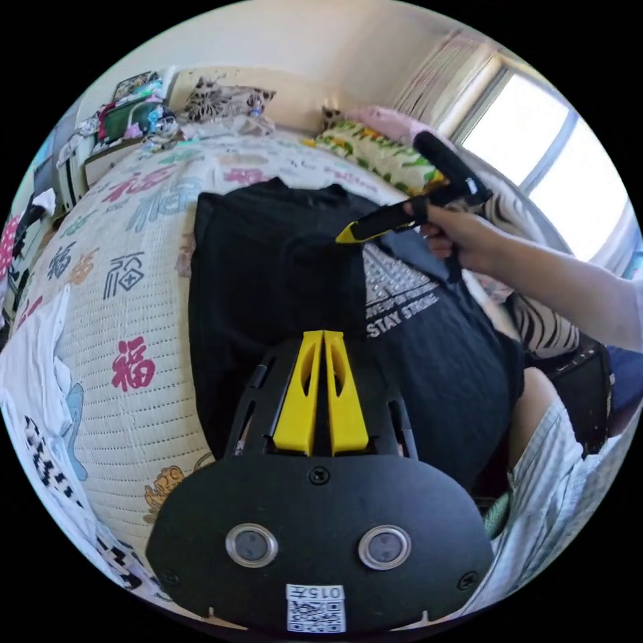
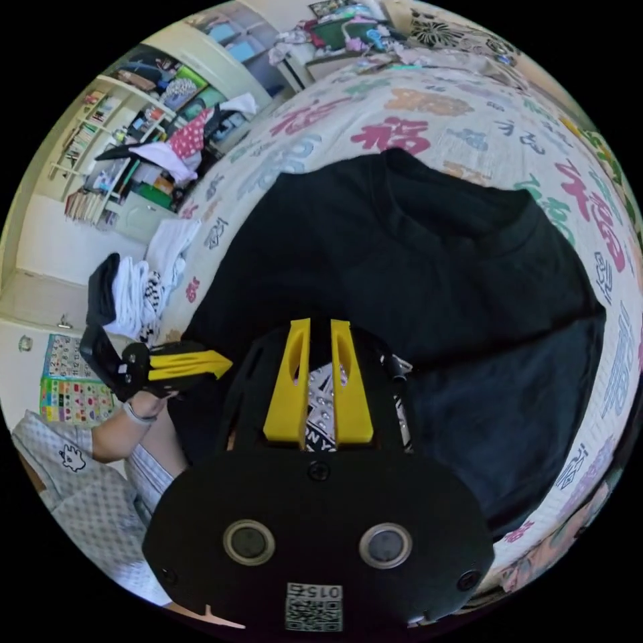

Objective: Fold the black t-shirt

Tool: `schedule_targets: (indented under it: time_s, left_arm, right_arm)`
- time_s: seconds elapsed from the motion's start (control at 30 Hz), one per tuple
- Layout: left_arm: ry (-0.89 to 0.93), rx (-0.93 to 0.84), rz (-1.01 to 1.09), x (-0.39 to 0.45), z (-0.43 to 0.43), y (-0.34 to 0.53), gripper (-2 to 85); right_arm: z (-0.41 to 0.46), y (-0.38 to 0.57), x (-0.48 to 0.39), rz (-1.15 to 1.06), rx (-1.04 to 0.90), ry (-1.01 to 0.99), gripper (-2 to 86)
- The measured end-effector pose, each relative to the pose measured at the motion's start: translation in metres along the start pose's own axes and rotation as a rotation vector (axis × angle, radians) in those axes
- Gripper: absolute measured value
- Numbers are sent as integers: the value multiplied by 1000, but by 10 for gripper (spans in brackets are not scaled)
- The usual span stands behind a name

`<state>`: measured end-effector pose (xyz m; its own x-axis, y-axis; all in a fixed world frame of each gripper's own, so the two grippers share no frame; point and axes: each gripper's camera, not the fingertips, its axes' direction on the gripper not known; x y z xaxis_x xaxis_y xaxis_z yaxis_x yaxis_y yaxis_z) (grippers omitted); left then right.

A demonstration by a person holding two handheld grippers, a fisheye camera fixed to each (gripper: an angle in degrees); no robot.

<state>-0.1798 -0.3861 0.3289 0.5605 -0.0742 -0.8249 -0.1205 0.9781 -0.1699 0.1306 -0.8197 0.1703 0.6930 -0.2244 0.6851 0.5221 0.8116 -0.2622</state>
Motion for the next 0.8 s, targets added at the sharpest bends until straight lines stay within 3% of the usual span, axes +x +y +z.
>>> schedule_targets:
  time_s: [0.2, 0.3, 0.47, 0.6, 0.8]
  left_arm:
    - [36, -129, 144, 19, -7, -28, -4]
    - [34, -8, 170, 15, -32, -55, 6]
    - [-84, 140, 154, -10, -50, -144, 70]
    - [-130, 99, 117, -30, -18, -229, 83]
    - [-246, -161, 179, -29, 54, -297, 107]
  right_arm:
    - [-22, 58, 59, 67, 35, -134, 0]
    - [-46, 88, 87, 73, 114, -190, 24]
    - [-109, 108, 140, 59, 299, 10, 90]
    - [-123, 90, 177, 75, 235, 95, 126]
    - [-113, 71, 231, 138, 119, 132, 137]
